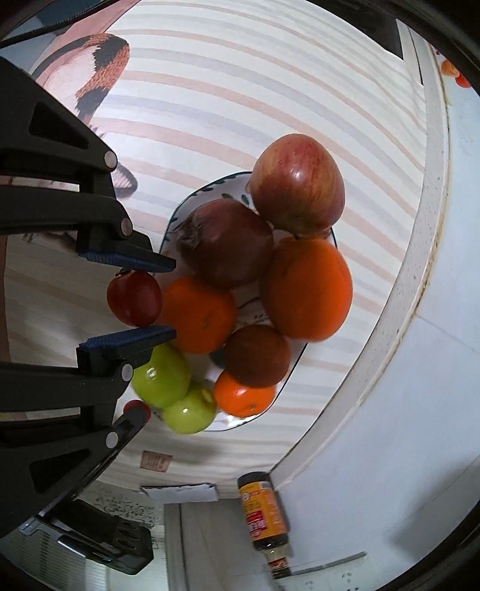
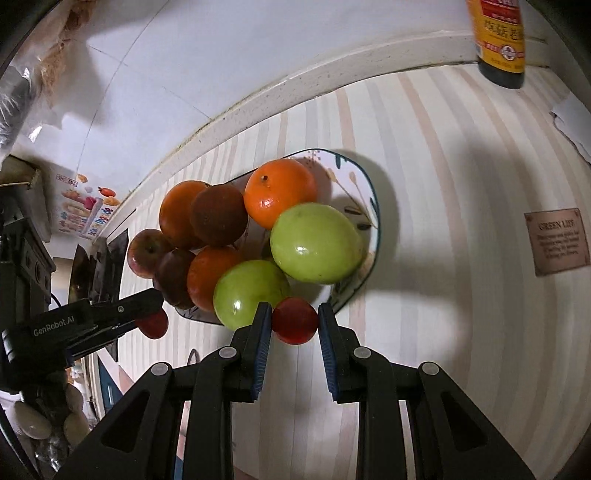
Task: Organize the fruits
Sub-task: 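Carry both tomatoes onto the plate and open both tools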
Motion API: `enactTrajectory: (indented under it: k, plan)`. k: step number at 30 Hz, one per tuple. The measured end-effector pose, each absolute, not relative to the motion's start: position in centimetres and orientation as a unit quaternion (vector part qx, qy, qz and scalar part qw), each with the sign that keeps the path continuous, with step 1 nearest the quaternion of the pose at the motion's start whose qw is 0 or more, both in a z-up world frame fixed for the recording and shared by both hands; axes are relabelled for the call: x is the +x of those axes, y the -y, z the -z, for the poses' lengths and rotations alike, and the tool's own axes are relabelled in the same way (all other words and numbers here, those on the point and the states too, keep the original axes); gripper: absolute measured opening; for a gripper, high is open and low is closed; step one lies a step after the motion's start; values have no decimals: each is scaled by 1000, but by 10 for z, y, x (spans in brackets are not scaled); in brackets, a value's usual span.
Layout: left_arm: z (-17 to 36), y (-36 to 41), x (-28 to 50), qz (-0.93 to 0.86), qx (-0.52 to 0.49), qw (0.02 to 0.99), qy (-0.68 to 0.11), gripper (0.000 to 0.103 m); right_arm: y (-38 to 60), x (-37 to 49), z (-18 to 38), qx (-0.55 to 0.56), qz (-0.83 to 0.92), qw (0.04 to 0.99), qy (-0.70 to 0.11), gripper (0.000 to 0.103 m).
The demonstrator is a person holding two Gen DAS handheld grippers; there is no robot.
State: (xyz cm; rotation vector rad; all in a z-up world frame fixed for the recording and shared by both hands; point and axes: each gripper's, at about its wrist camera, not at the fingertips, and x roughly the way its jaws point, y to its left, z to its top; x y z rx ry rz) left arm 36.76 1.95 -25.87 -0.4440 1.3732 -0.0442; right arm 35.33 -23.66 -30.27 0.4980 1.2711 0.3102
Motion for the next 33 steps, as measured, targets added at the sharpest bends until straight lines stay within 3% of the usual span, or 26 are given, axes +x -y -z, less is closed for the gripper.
enactTrajectory:
  k: [12, 22, 27, 29, 33]
  plan:
    - [267, -13, 363, 9, -173, 778, -604, 27, 234, 355, 305, 216, -140, 772, -581, 28]
    - [270, -45, 344, -66, -280, 807, -517, 28, 232, 354, 303, 206, -135, 783, -570, 28]
    - [274, -42, 339, -51, -270, 801, -532, 28, 234, 354, 296, 198, -146, 790, -562, 33]
    - [274, -38, 334, -41, -255, 795, -548, 33, 231, 359, 298, 182, -155, 780, -579, 46]
    - [270, -30, 317, -31, -214, 786, -580, 45, 244, 328, 276, 143, -170, 788, -574, 47]
